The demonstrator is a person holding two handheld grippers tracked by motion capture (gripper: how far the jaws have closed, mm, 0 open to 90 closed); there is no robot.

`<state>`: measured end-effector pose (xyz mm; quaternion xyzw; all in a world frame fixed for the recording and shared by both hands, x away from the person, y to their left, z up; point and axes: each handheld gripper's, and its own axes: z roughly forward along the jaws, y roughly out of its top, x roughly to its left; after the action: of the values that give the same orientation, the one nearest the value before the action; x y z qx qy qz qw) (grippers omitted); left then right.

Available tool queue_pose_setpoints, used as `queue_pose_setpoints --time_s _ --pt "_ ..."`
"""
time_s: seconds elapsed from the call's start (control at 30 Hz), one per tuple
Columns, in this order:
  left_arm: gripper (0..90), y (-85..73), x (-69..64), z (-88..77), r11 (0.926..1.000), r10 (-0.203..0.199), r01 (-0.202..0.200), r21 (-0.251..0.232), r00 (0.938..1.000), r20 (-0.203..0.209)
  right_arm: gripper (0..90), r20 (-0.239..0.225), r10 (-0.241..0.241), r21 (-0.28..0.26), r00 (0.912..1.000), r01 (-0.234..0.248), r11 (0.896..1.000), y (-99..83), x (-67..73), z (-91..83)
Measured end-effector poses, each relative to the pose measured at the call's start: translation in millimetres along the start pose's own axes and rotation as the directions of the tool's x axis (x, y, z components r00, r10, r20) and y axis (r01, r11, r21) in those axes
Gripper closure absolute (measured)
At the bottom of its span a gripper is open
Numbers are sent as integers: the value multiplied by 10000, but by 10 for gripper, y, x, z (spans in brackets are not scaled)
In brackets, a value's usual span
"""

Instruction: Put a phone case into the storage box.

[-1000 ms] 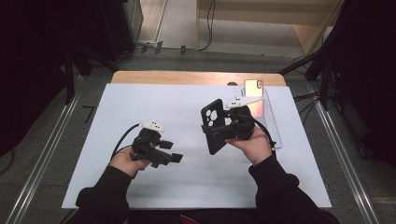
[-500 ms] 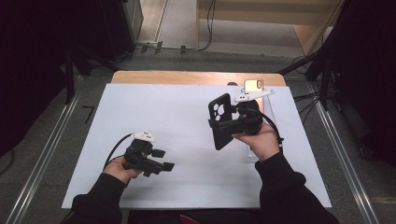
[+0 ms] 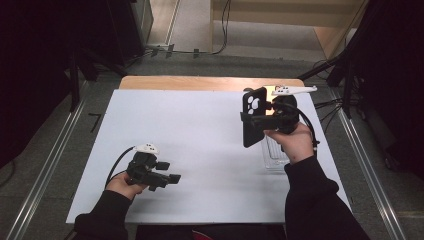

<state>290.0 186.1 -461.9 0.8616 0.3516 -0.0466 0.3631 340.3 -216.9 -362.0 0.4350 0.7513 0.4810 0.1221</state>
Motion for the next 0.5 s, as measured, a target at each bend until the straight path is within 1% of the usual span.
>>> queue_pose_setpoints --time_s 0.2,0.3,0.4,0.5 --pt "275 -33 -4 -10 9998 -90 87 -163 9998 -170 127 582 210 -321 9981 -192 9993 59 -161 -100" --pt "275 -40 -9 -13 9998 -64 59 -173 9996 -287 128 820 429 -481 9957 -390 9981 76 -257 -131" --pt "275 -48 -17 -26 9994 -118 109 -317 9996 -271 128 1103 645 -621 9918 -579 9964 81 -353 -146" --pt "274 -66 -20 -35 9995 -119 110 -300 9995 -307 128 1393 765 -779 9873 -660 9948 86 -442 -167"
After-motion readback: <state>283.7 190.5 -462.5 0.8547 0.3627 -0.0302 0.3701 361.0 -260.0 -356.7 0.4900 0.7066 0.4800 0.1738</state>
